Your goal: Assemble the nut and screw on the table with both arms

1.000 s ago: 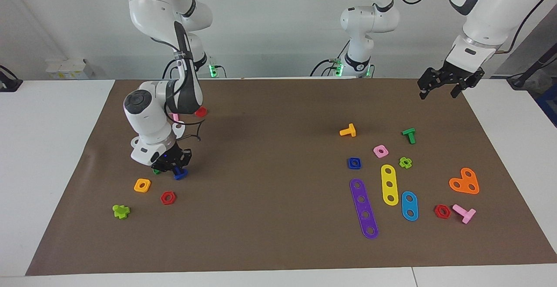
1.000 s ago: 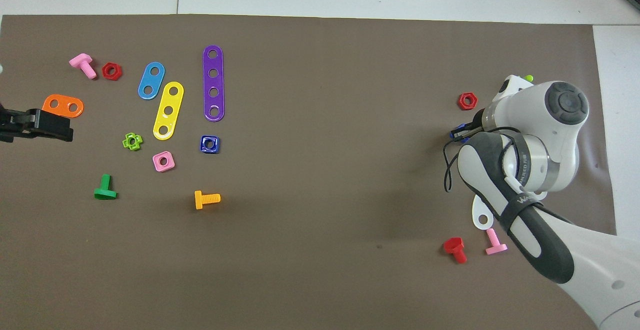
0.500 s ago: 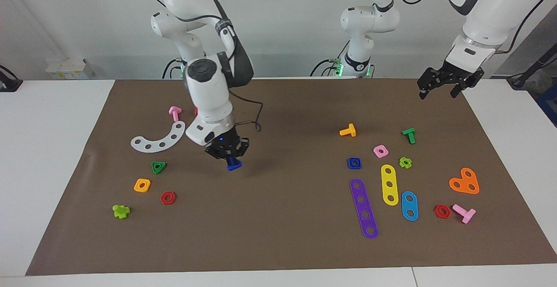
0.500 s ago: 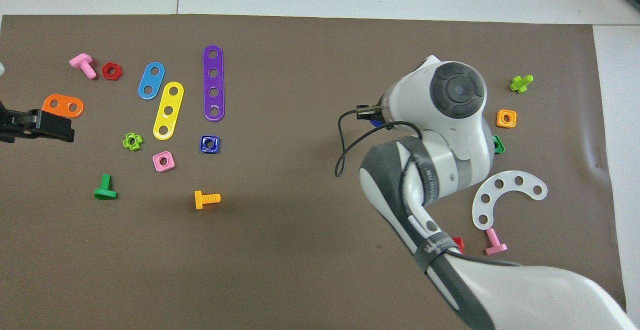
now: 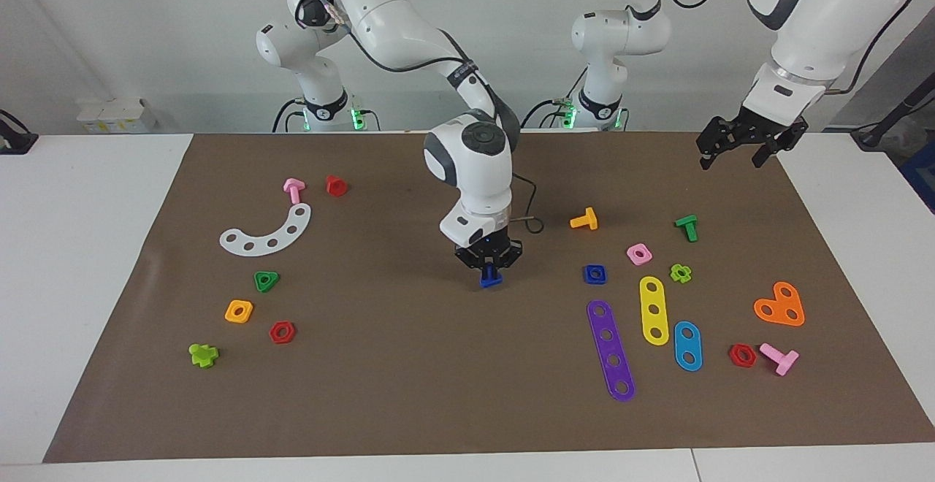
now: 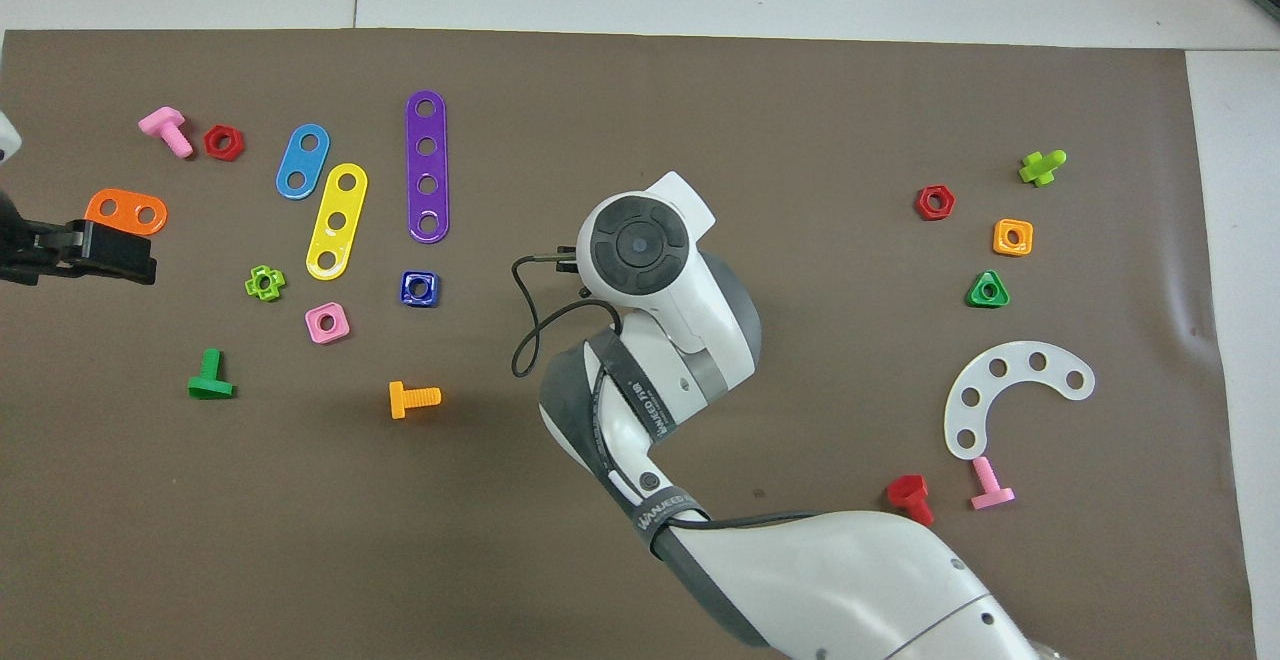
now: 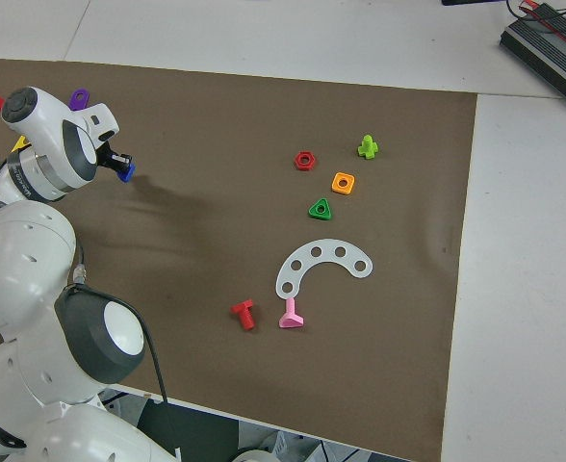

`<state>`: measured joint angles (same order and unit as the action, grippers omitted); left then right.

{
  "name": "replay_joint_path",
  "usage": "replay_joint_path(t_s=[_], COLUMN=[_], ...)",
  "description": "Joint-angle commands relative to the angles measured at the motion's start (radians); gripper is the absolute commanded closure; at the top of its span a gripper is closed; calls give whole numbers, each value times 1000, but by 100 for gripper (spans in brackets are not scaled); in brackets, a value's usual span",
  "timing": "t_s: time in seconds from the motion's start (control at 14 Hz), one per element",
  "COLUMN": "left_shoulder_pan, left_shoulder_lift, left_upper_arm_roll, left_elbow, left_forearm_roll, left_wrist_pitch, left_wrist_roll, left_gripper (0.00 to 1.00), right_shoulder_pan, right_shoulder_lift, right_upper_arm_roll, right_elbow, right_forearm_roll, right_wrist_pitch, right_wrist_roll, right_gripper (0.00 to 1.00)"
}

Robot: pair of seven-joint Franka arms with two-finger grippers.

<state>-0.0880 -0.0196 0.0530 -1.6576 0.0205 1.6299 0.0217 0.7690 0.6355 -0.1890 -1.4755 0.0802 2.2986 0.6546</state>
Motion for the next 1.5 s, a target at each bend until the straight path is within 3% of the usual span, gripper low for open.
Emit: replay_joint_path(t_s=[0.0, 0.21, 0.43, 0.5, 0.57, 0.64, 0.86, 1.21, 1.43], left_shoulder_pan=[-15, -33, -88, -101, -105, -122, -156, -191, -214], left_shoulder_lift=[-42, -16, 61, 81, 107, 127, 136, 159, 219], left_upper_arm_roll=[5, 1, 1, 1, 1, 1, 1, 1, 1], left_elbow=[-64, -64, -59, -59, -62, -70, -192, -359, -378], left_forearm_roll=[-23, -59, -77, -92, -106, -111, -117, -116, -116], left_wrist_pitch=[38, 51, 114, 140, 171, 206, 359, 597, 660], left_wrist_roll=[-3, -9, -66, -80, -86, -85, -86, -114, -134], left_gripper=[0, 3, 5, 6, 7, 8, 8, 8, 12], right_shoulder_pan=[4, 16, 27, 27, 29, 32, 15, -143, -262], right_shoulder_lift=[10, 16, 10, 9, 7, 4, -35, -273, -380], right_upper_arm_roll=[0, 0, 0, 0, -1, -6, -15, -24, -24], right_elbow=[6, -6, -72, -78, -78, -72, -59, -69, -71], right_forearm_roll=[-13, -14, -14, -14, -17, -26, -54, -54, -51], right_wrist_pitch=[34, 85, 128, 127, 124, 111, 75, -149, -290], right_wrist_roll=[19, 45, 46, 46, 48, 48, 45, -70, -182], right_gripper=[100, 100, 100, 85, 16, 0, 0, 0, 0])
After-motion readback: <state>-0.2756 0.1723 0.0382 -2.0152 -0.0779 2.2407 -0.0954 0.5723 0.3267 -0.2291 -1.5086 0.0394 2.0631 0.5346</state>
